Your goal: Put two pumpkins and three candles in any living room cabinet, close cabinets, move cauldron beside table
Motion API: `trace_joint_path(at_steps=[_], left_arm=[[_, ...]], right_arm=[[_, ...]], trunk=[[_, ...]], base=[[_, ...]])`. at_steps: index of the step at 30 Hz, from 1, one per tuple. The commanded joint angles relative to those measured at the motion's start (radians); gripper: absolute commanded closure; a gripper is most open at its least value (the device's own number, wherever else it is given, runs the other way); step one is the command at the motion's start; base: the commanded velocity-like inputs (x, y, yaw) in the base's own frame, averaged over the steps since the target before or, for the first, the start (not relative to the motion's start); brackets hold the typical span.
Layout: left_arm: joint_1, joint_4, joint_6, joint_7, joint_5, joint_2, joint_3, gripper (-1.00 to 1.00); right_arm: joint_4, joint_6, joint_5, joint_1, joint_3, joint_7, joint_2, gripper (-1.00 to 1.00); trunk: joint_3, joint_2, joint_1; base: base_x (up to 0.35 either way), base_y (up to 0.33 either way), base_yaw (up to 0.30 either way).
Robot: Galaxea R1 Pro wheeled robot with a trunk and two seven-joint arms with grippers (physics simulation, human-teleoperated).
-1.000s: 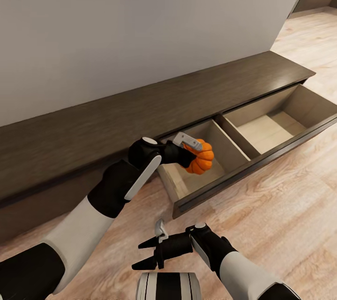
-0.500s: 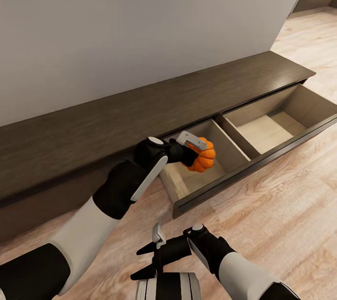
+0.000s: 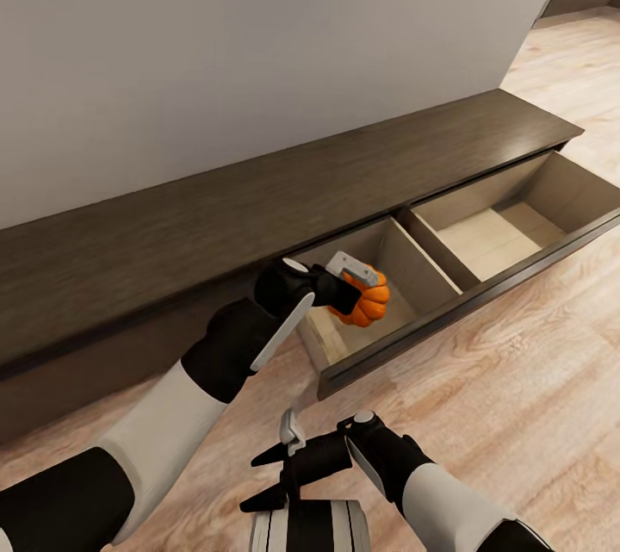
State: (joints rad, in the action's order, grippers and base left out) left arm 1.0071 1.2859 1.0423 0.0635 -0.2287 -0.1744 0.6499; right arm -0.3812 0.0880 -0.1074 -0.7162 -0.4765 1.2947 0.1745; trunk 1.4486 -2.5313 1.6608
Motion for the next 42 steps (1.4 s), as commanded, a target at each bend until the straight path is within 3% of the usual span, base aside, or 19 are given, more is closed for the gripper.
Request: trace_joint_path(at_steps=[1,21,26,35,36,42], left_arm=[[0.001,0.000,0.004,0.008,0.004,0.000,-0.001,1.00],[0.001,0.010,0.002,0.032,0.006,0.000,0.002,1.00],[0.001,0.010,0.002,0.030,0.006,0.000,0.002,1.00],[0.001,0.012,0.002,0.030,0.007,0.000,0.004,1.00],[0.001,0.012,0.002,0.030,0.007,0.000,0.004,-1.00],[0.001,0.020,0.002,0.031,0.013,0.000,0.004,-1.00]], right_arm=[[0.007,0.010,-0.009,0.000,-0.019,0.001,0.000,-1.00],[0.007,0.007,-0.008,0.000,-0.020,0.001,0.000,-1.00],[0.007,0.007,-0.008,0.000,-0.020,0.001,0.000,-1.00],[0.007,0.007,-0.008,0.000,-0.020,0.002,0.000,-1.00],[0.007,0.007,-0.008,0.000,-0.020,0.002,0.000,-1.00],[0.007,0.007,-0.008,0.000,-0.020,0.001,0.000,-1.00]], trunk=[[0.001,0.000,0.000],[0.009,-0.001,0.001],[0.028,-0.002,0.003],[0.028,-0.002,0.003],[0.028,-0.002,0.003],[0.028,-0.002,0.003]], base=[[0.000,0.000,0.000],[0.000,0.000,0.000],[0.000,0.000,0.000],[0.000,0.000,0.000],[0.000,0.000,0.000],[0.000,0.000,0.000]])
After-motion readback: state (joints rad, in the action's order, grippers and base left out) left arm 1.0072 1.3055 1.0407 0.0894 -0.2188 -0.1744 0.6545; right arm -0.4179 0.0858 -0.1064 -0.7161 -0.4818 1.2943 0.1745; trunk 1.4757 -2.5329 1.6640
